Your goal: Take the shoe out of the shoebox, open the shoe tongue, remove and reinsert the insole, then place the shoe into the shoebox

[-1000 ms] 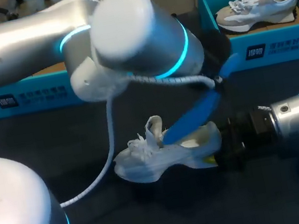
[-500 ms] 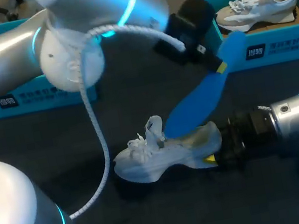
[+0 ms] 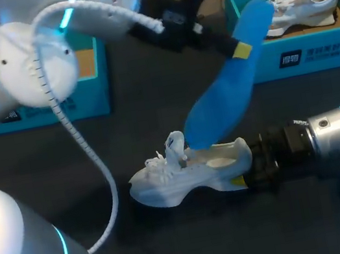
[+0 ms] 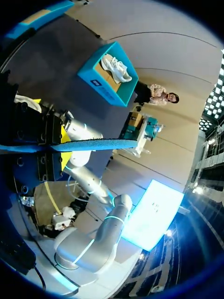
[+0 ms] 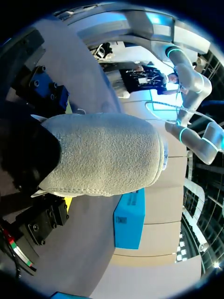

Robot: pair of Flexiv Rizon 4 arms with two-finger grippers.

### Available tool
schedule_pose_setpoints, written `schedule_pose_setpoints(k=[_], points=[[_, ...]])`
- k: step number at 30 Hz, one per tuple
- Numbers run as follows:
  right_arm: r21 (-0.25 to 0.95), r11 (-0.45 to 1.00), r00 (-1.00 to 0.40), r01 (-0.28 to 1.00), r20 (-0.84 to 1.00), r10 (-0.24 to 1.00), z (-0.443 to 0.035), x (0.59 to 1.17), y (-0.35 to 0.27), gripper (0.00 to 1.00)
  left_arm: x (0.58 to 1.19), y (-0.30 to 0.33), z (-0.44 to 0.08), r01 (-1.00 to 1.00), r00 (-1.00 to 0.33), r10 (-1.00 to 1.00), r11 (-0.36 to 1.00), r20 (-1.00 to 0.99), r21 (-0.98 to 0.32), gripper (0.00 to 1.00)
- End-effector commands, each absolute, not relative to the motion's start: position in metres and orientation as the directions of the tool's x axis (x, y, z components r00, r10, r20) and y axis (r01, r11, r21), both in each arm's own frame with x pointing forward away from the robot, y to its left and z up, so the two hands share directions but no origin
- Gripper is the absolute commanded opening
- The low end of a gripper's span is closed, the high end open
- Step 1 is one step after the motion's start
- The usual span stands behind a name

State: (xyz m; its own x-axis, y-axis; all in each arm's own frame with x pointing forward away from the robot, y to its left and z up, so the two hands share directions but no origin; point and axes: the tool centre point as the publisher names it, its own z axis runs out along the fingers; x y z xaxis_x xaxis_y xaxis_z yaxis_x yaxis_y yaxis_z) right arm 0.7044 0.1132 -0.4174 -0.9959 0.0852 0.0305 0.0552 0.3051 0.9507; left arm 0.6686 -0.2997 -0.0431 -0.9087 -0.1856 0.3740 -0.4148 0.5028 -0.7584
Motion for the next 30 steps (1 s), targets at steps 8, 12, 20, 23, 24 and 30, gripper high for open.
schedule_pose_setpoints(k=[8,12,20,23,24,30], points=[[0.95,0.308,-0.996,0.055,0.03,0.087,-0.417,0.704,0.115,0.0,0.666,-0.274,-0.04,-0.415,-0.909,-0.181,0.475,0.375,-0.776,0.0],[0.95,0.308,-0.996,0.055,0.03,0.087,-0.417,0.704,0.115,0.0,0.666,-0.274,-0.04,-0.415,-0.909,-0.181,0.475,0.375,-0.776,0.0],[0.95,0.308,-0.996,0.055,0.03,0.087,-0.417,0.704,0.115,0.0,0.669,-0.249,-0.011,-0.487,-0.872,-0.139,0.345,0.469,-0.803,0.0],[0.95,0.308,-0.996,0.055,0.03,0.087,-0.417,0.704,0.115,0.0,0.663,-0.241,0.007,-0.495,-0.866,-0.091,0.294,0.492,-0.818,0.0],[0.95,0.308,-0.996,0.055,0.03,0.087,-0.417,0.704,0.115,0.0,0.661,-0.239,0.014,-0.487,-0.87,-0.075,0.284,0.488,-0.826,0.0],[0.95,0.308,-0.996,0.055,0.03,0.087,-0.417,0.704,0.115,0.0,0.642,-0.227,0.051,-0.407,-0.905,0.019,0.245,0.424,-0.88,0.0]])
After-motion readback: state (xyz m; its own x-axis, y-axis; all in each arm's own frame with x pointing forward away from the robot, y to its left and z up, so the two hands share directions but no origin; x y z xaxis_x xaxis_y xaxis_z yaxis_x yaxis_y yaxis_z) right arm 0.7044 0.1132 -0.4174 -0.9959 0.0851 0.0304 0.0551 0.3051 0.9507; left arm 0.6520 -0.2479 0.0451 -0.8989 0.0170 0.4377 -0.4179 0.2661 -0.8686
